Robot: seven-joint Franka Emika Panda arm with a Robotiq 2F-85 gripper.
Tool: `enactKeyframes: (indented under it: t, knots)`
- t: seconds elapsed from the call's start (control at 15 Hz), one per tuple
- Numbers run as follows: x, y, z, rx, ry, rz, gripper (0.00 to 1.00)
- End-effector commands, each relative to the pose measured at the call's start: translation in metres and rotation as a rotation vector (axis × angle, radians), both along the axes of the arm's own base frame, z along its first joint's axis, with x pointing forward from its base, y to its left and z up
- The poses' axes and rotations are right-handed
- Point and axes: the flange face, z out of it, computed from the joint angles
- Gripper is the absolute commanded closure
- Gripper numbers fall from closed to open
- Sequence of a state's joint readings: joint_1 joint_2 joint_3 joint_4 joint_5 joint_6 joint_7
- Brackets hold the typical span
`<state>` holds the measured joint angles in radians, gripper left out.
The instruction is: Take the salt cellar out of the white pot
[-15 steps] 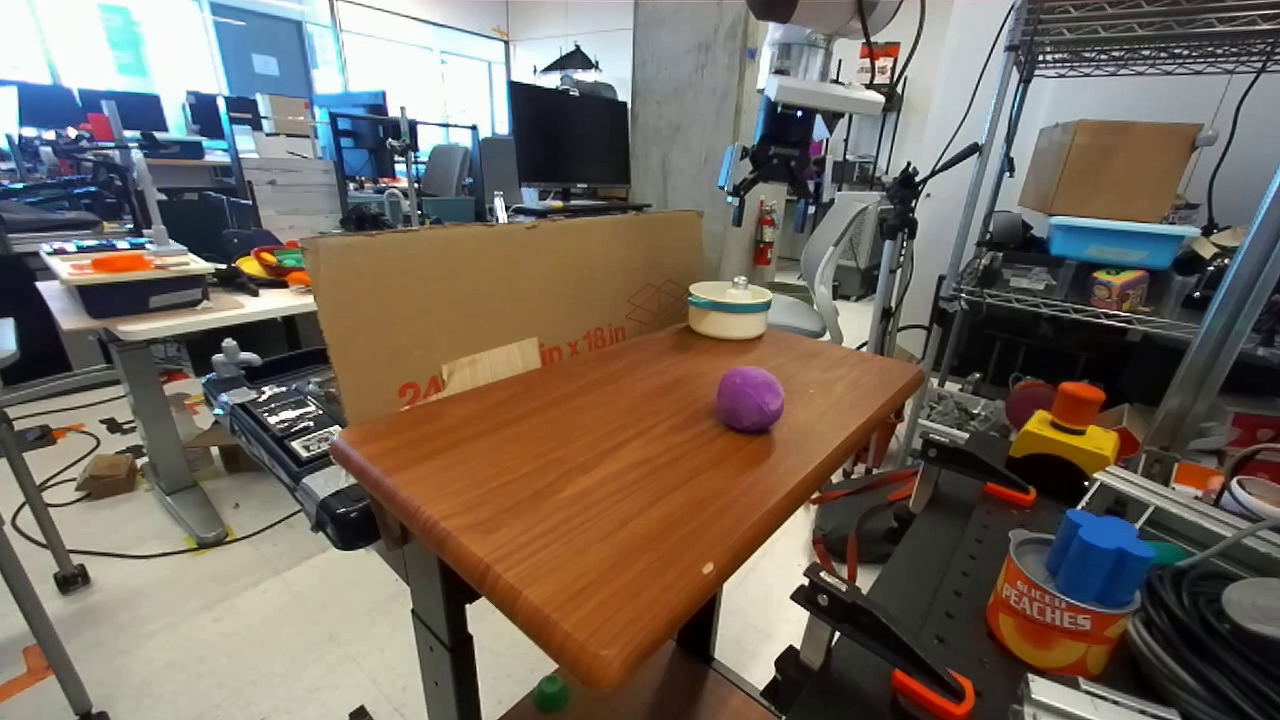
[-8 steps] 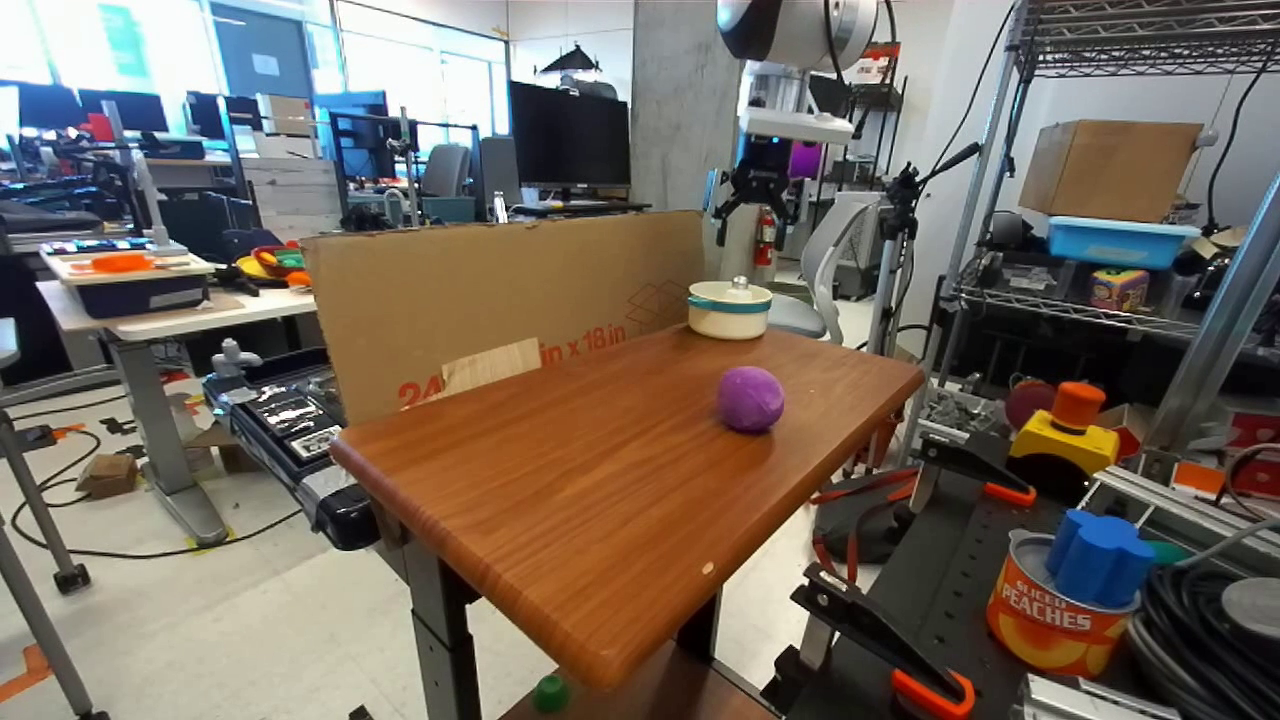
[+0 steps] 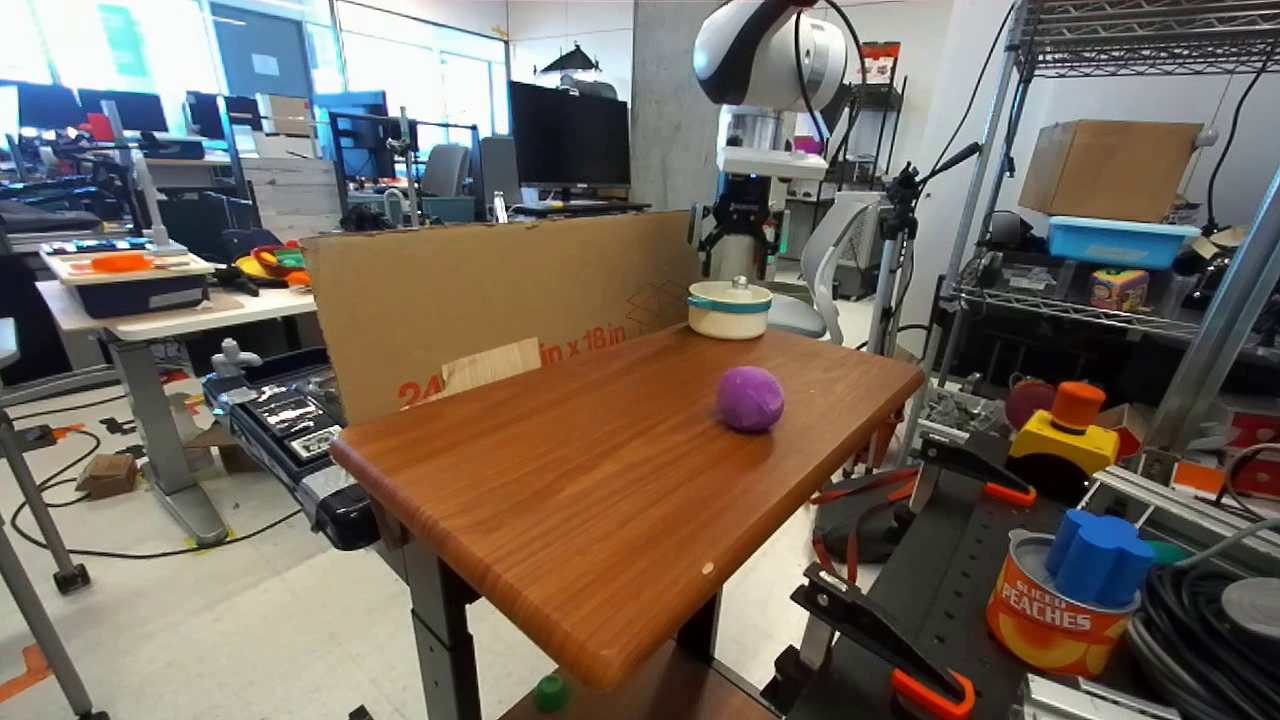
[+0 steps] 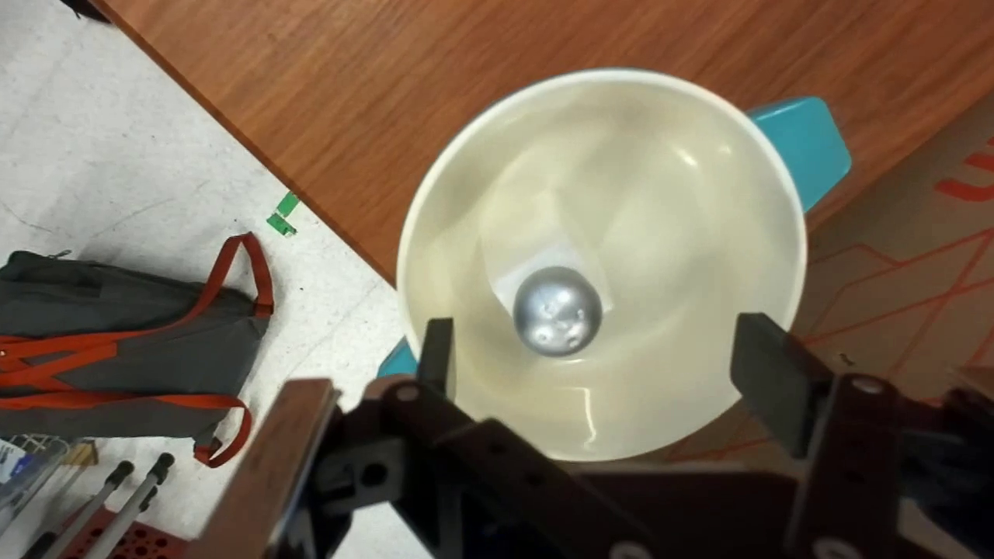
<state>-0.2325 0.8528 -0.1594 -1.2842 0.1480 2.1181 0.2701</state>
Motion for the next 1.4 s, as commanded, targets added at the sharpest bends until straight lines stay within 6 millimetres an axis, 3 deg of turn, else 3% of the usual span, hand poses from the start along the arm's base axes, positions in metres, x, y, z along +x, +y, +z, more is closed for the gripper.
enactKeyframes:
  t: [0.0, 0.33, 0.47, 0.53, 0.73, 1.0, 1.13, 1.33]
  knots:
    - [0.015, 0.012, -0.005, -0.001, 0.008, 0.006, 0.39]
    - [0.018, 0.014, 0.002, 0.011, 0.013, -0.006, 0.77]
    - [0.017, 0.014, 0.020, 0.035, 0.011, -0.033, 0.93]
    - [0.017, 0.016, 0.031, 0.048, 0.006, -0.037, 0.96]
    - [0.012, 0.038, 0.086, 0.108, -0.022, -0.017, 0.93]
    - [-0.012, 0.076, 0.161, 0.142, -0.051, 0.051, 0.93]
    - [-0.023, 0.093, 0.172, 0.150, -0.032, 0.076, 0.93]
    - [-0.033, 0.113, 0.147, 0.158, 0.037, 0.088, 0.93]
